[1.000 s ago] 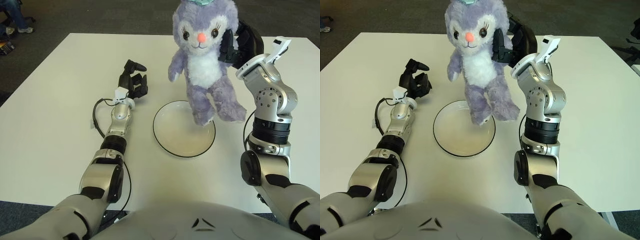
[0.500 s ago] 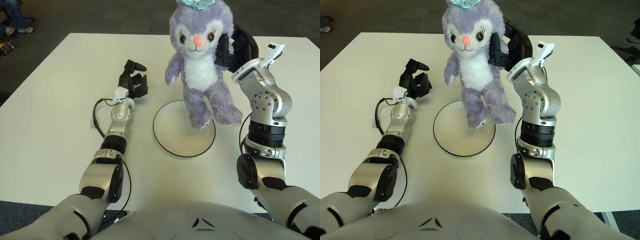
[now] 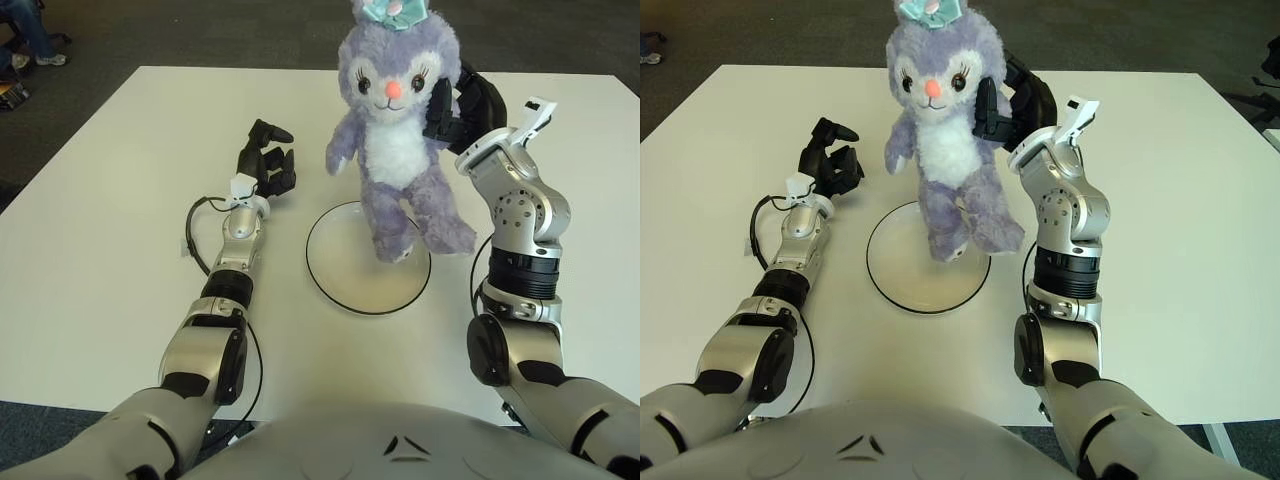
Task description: Put the doll into the plate.
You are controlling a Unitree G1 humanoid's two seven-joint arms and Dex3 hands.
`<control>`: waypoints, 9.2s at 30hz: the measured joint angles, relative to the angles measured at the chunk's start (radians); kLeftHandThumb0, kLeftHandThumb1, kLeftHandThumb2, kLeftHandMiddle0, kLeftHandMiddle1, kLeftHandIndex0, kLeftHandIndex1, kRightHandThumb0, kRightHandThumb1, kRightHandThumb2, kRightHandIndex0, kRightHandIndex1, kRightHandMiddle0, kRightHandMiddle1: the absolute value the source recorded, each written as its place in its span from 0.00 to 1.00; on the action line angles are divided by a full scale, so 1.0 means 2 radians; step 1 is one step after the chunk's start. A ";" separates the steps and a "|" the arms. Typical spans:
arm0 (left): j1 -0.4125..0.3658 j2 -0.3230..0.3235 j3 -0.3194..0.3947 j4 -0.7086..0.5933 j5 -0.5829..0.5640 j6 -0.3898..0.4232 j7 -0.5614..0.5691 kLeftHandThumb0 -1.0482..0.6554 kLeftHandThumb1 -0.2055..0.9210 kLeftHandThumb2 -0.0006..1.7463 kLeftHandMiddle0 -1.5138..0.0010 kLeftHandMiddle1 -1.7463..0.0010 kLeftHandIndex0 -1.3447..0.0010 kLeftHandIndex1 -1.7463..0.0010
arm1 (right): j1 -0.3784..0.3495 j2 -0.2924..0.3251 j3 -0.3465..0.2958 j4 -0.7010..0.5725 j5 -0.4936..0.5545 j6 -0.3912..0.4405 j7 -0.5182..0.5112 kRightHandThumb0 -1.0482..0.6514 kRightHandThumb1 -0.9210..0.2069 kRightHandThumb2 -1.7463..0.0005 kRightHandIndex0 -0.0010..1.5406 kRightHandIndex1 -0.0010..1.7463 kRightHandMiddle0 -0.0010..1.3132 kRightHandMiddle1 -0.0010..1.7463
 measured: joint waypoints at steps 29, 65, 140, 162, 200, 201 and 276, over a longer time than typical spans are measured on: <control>0.002 -0.006 0.000 -0.010 -0.001 0.011 0.000 0.39 0.79 0.48 0.39 0.00 0.75 0.00 | 0.032 -0.001 0.001 0.044 -0.021 -0.024 0.010 0.90 0.59 0.21 0.42 1.00 0.62 1.00; 0.007 -0.009 -0.003 -0.024 0.000 0.027 0.000 0.39 0.81 0.47 0.40 0.00 0.76 0.00 | 0.073 0.008 0.022 0.049 -0.041 -0.033 0.022 0.90 0.60 0.20 0.43 1.00 0.64 1.00; 0.018 -0.010 -0.006 -0.046 0.005 0.032 0.011 0.39 0.78 0.49 0.40 0.00 0.74 0.00 | 0.122 -0.231 0.149 0.047 -0.317 -0.228 0.196 0.96 0.76 0.07 0.53 1.00 0.00 0.29; 0.040 0.055 -0.051 -0.094 0.161 0.020 0.099 0.40 0.92 0.37 0.29 0.00 0.82 0.00 | 0.121 -0.247 0.150 0.054 -0.331 -0.222 0.217 0.24 0.50 0.51 0.64 1.00 0.00 0.28; -0.010 0.219 -0.127 -0.194 0.413 0.094 0.178 0.26 0.47 0.52 0.97 0.78 1.00 0.83 | 0.142 -0.249 0.119 0.179 -0.366 -0.222 0.102 0.36 0.49 0.41 0.02 0.40 0.00 0.51; -0.013 0.221 -0.129 -0.195 0.414 0.095 0.178 0.25 0.49 0.51 0.98 0.79 1.00 0.86 | 0.141 -0.249 0.120 0.182 -0.367 -0.223 0.100 0.36 0.50 0.40 0.02 0.41 0.00 0.52; -0.277 0.182 -0.312 0.106 0.397 -0.042 -0.047 0.10 0.79 0.31 0.93 0.88 1.00 1.00 | 0.112 -0.250 0.153 0.287 -0.395 -0.293 0.074 0.36 0.46 0.41 0.01 0.46 0.00 0.52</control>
